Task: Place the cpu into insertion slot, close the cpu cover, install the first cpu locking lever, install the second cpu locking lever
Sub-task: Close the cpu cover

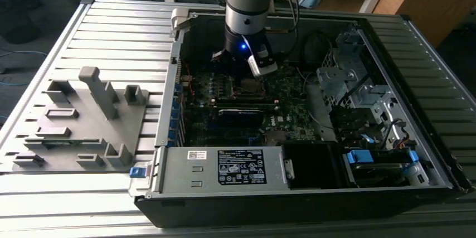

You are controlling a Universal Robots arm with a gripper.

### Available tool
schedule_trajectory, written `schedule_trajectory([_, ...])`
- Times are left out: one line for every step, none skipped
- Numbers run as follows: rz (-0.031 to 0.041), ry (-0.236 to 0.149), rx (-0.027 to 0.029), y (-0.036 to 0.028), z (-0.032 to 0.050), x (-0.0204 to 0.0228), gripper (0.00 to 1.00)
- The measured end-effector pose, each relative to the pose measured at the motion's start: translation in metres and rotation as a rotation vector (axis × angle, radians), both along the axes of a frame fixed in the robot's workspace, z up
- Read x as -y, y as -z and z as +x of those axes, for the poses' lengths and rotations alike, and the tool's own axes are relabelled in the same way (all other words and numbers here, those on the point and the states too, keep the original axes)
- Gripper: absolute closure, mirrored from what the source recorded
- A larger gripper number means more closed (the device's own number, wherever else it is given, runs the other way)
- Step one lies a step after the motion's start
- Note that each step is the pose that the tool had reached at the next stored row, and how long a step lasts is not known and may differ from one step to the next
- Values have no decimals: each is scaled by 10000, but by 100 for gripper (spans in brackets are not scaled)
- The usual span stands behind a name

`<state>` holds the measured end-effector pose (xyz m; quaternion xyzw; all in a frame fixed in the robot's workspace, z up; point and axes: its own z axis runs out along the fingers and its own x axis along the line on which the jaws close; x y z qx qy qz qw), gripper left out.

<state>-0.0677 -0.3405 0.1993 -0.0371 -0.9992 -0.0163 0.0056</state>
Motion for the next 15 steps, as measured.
schedule_trajectory([-1,-2,-1,0,0,0,89])
schedule_trajectory([-1,-5,-1,0,0,0,89])
schedule_trajectory([1,-8,1,4,0,-1,89])
schedule_trajectory([-2,-11,-2,9,0,0,89])
schedule_trajectory([-6,-14,-5,13,-1,1,89])
schedule_trajectory([-8,-15,-6,17,-1,1,89])
schedule_trajectory([-7,-15,-5,18,-1,1,89])
schedule_trajectory([-6,-15,-4,20,-1,1,89])
schedule_trajectory([-2,-15,-1,21,-1,0,89])
schedule_trajectory([1,-15,1,22,0,0,89])
schedule_trajectory([1,-14,1,22,0,0,89])
schedule_trajectory([0,-15,0,23,0,0,89])
schedule_trajectory([0,-15,0,25,-1,0,89])
schedule_trajectory([-1,-15,-1,26,-1,0,89])
schedule_trajectory([-1,-15,-1,26,-1,0,89])
